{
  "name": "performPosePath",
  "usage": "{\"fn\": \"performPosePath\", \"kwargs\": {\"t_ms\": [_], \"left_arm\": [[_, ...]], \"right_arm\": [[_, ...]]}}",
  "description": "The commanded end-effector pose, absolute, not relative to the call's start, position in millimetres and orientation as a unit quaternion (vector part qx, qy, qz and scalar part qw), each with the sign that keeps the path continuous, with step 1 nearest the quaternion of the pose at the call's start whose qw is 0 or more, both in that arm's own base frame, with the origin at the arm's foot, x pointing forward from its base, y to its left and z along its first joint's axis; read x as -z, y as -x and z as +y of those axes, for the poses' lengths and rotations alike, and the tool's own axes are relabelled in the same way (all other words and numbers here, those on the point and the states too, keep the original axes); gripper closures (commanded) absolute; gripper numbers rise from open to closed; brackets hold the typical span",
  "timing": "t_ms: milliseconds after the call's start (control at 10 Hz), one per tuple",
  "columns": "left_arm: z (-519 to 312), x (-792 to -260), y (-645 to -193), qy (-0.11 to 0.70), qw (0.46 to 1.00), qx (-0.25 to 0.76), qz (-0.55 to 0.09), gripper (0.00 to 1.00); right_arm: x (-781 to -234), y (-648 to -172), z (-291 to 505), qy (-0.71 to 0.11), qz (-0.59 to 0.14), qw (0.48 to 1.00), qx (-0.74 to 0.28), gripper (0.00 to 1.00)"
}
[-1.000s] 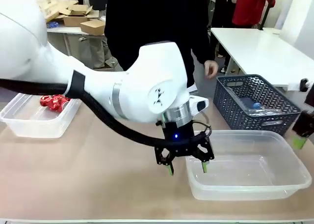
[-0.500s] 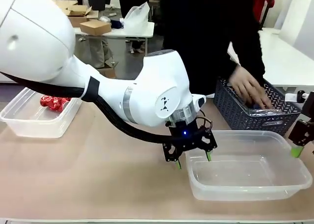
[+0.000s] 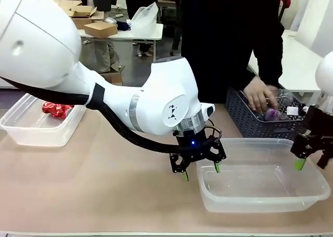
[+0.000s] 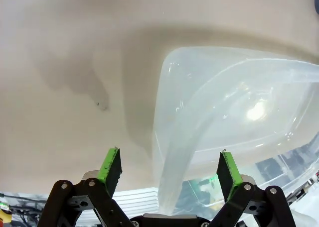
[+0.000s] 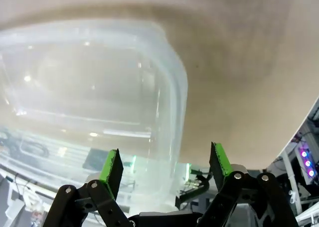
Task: Sort the waste into each basket.
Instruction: Pick up the Organizing box on the right side of the table and lift it.
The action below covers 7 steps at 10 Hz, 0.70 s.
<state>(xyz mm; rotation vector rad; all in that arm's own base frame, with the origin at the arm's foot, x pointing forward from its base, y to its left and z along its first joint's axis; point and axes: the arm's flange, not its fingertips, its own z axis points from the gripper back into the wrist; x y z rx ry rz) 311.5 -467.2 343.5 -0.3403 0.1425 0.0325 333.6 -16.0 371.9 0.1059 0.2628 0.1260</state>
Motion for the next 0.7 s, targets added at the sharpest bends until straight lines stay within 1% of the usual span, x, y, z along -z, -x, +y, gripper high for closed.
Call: {"fn": "performPosePath", "kwargs": {"t_ms": [0, 300, 400, 500, 600], "left_arm": [[-476.6, -344.7, -311.2, 0.150, 0.986, -0.019, 0.066, 0.00], [-477.3, -342.1, -312.3, 0.151, 0.986, -0.020, 0.071, 0.00], [-476.2, -342.1, -311.6, 0.151, 0.986, -0.019, 0.069, 0.23], [-476.2, -342.6, -312.2, 0.147, 0.986, -0.020, 0.076, 0.59], [-476.0, -342.7, -311.8, 0.147, 0.986, -0.019, 0.076, 0.82]], "right_arm": [[-355.5, -317.9, -12.0, -0.039, 0.108, 0.993, -0.035, 0.09], [-356.4, -312.5, -9.2, -0.021, 0.103, 0.994, -0.040, 0.09], [-356.5, -310.8, -7.4, -0.005, 0.096, 0.994, -0.045, 0.67], [-356.3, -310.4, -5.5, -0.007, 0.096, 0.994, -0.048, 0.68], [-354.0, -309.5, -3.3, -0.003, 0.096, 0.994, -0.046, 1.00]]}}
